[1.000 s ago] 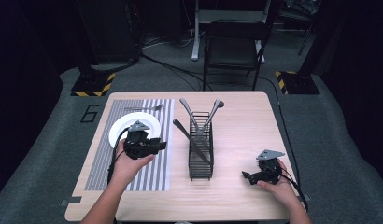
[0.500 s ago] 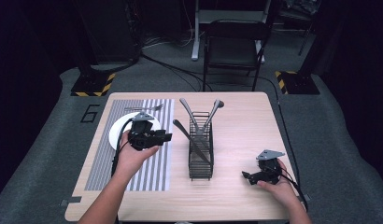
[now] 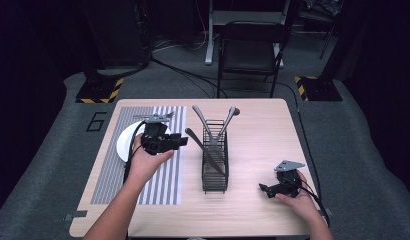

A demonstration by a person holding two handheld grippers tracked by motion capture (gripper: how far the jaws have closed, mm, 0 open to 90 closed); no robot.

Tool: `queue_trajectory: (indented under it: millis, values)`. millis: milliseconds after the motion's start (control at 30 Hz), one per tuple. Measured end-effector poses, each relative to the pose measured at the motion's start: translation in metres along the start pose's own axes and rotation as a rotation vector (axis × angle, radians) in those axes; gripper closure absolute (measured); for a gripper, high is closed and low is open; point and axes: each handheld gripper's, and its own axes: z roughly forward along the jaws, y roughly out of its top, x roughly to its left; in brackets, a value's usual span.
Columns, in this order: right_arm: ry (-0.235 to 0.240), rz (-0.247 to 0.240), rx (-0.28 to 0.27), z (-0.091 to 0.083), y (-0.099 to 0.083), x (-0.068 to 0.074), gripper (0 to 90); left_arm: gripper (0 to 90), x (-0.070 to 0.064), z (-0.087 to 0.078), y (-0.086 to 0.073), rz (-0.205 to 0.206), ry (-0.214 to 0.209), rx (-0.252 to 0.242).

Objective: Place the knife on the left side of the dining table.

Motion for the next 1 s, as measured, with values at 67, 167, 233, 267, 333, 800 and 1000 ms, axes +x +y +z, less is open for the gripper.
queue_trajectory:
  millis: [67,167,233,267,333,800,1000]
  values:
    - [0.0,0.001,0.0,0.0,0.0,0.0,0.0,63.5,0.0,0.002,0.003,-0.001,-0.008,-0.002]
    - [0.0,0.001,0.0,0.0,0.0,0.0,0.0,65.8,-0.001,0.004,0.005,-0.002,-0.014,-0.011]
    - [-0.001,0.0,0.0,0.0,0.0,0.0,0.0,66.8,-0.001,0.005,0.007,-0.001,-0.015,-0.011]
    - [0.0,0.0,0.0,0.0,0.0,0.0,0.0,66.9,-0.002,0.006,0.009,-0.005,-0.016,-0.014]
    - [-0.003,-0.001,0.0,0.0,0.0,0.0,0.0,67.2,-0.002,0.009,0.011,-0.002,-0.018,-0.016]
    - [-0.001,0.0,0.0,0.0,0.0,0.0,0.0,73.2,-0.003,0.022,0.017,-0.009,-0.004,-0.031]
    - [-0.001,0.001,0.0,0.0,0.0,0.0,0.0,73.7,-0.003,0.023,0.017,-0.019,-0.006,-0.044]
